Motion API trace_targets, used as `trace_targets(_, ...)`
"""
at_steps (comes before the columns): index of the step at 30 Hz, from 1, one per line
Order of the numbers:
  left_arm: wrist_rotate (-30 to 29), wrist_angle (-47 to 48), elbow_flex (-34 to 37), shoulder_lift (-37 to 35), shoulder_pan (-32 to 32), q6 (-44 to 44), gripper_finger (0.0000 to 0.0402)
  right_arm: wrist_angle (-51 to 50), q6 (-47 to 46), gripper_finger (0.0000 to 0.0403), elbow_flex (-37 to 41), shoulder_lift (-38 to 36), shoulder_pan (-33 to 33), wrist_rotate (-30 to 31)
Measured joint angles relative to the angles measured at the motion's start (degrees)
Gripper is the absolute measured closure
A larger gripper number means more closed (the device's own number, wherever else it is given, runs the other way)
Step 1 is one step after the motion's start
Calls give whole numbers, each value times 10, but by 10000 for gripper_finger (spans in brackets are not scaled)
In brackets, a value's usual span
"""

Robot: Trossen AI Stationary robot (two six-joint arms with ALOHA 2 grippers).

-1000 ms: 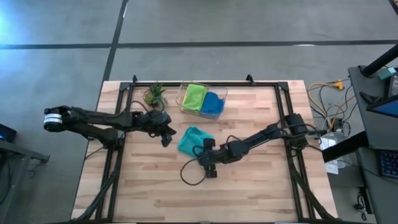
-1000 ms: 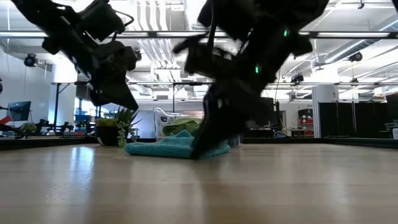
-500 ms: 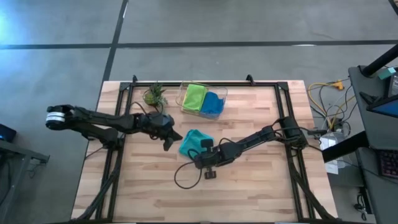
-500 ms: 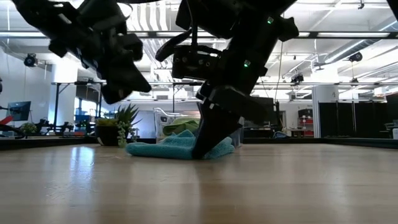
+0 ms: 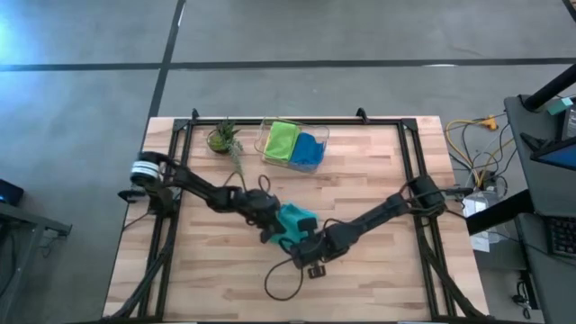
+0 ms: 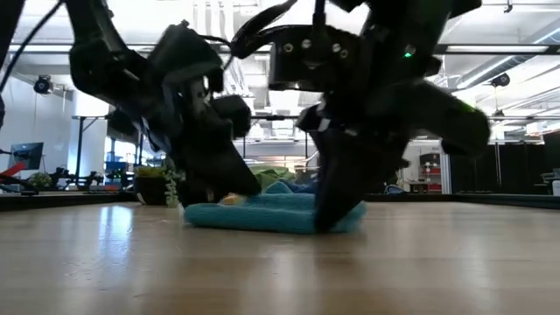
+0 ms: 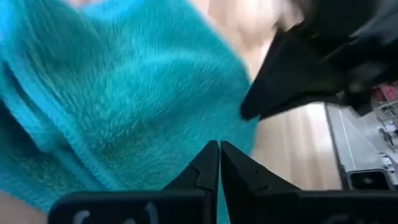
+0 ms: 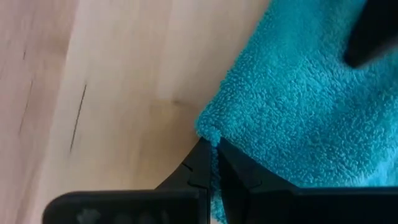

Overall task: Fold microfiber towels
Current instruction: Put the blue towel into the bin

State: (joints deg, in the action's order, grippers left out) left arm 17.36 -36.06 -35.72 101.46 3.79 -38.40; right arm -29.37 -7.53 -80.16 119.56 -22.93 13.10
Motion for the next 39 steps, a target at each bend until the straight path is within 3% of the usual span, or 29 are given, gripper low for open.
trace_targets(8,-9,76,-21,18,23,1,402,-38,-59,394,4,-45,-23,-4)
trace_targets(20,4,141,-18,-127,31,-3,402,-9,-125,394,9,-132,-28,-26)
trace_targets(24,-1,147,-20,-174,31,14,402,63,-189,394,42,-132,-24,-61)
trace_targets(31,-14,161,-16,-189,31,16,402,217,-316,394,131,-134,-27,-57)
trace_targets(34,-12,162,-17,-183,31,16,402,261,-376,394,170,-145,-38,-33)
trace_targets(39,-9,161,-18,-179,32,14,402,300,-488,394,240,-179,-76,78)
